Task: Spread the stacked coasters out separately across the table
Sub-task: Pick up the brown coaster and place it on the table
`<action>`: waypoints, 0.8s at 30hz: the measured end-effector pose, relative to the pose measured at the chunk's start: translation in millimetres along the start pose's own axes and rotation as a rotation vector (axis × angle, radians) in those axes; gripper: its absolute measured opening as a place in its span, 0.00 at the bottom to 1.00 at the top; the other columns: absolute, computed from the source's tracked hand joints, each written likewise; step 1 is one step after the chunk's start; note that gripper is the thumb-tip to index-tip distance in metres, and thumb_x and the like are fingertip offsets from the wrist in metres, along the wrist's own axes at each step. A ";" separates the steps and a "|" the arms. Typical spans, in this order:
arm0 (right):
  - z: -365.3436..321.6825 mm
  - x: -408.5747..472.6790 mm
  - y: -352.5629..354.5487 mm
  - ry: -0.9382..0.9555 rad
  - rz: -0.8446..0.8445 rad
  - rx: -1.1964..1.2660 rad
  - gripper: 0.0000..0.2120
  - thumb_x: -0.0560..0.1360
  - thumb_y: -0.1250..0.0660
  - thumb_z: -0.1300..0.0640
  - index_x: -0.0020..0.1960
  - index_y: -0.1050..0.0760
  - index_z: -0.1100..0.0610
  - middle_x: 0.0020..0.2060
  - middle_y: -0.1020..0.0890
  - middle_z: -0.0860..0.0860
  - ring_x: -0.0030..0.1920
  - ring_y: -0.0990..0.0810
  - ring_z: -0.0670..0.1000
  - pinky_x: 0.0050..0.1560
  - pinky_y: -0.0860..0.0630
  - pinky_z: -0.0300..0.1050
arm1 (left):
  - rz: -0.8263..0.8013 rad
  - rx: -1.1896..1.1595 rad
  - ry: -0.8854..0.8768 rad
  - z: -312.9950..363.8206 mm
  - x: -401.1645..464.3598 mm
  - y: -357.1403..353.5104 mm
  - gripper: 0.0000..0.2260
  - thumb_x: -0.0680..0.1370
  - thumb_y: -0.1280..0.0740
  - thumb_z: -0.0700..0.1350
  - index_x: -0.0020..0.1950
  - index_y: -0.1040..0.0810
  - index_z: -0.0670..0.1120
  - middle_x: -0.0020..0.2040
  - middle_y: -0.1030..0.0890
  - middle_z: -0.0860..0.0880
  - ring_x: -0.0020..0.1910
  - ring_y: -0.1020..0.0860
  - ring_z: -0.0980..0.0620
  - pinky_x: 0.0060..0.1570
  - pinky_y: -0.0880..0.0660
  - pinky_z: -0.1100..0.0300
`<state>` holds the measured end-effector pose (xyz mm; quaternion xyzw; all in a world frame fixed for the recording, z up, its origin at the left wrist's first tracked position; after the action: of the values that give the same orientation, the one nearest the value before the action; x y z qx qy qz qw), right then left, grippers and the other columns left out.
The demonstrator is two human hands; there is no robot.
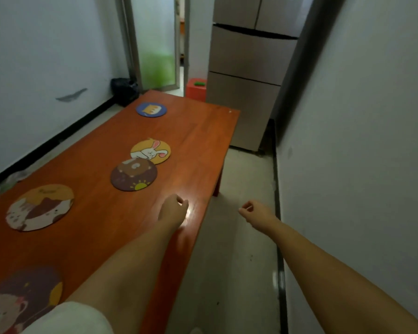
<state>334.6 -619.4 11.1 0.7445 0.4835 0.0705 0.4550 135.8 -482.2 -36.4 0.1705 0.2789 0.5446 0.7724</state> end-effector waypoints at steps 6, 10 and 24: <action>-73.8 97.0 -22.1 0.106 -0.123 -0.045 0.14 0.77 0.35 0.53 0.55 0.24 0.63 0.53 0.18 0.62 0.53 0.19 0.61 0.53 0.23 0.53 | 0.072 -0.054 0.138 -9.7 54.5 47.4 0.06 0.79 0.37 0.47 0.47 0.30 0.45 0.41 0.27 0.48 0.40 0.27 0.45 0.43 0.29 0.52; -134.5 138.6 -60.3 0.220 -0.270 -0.090 0.14 0.77 0.35 0.53 0.56 0.24 0.63 0.51 0.18 0.60 0.47 0.20 0.59 0.44 0.27 0.46 | 0.222 -0.041 0.269 -34.1 72.5 94.7 0.06 0.79 0.37 0.44 0.46 0.29 0.43 0.46 0.26 0.45 0.44 0.28 0.44 0.43 0.34 0.57; -268.2 289.6 -165.1 0.489 -0.540 -0.322 0.19 0.78 0.37 0.56 0.65 0.29 0.65 0.57 0.20 0.64 0.58 0.22 0.63 0.53 0.26 0.50 | 0.473 -0.160 0.885 -80.5 138.3 123.1 0.12 0.81 0.39 0.43 0.62 0.27 0.39 0.48 0.26 0.43 0.43 0.29 0.42 0.42 0.32 0.52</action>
<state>231.6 -209.4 -54.6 0.4710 0.7386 0.1982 0.4397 29.1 -313.0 -63.8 -0.0778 0.4905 0.7444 0.4464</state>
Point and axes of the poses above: each hand's wrist, its own x-axis towards the middle knuckle, its own y-axis out of the back of the hand, z = x × y, the point moved 3 cm from there along x, towards the middle knuckle
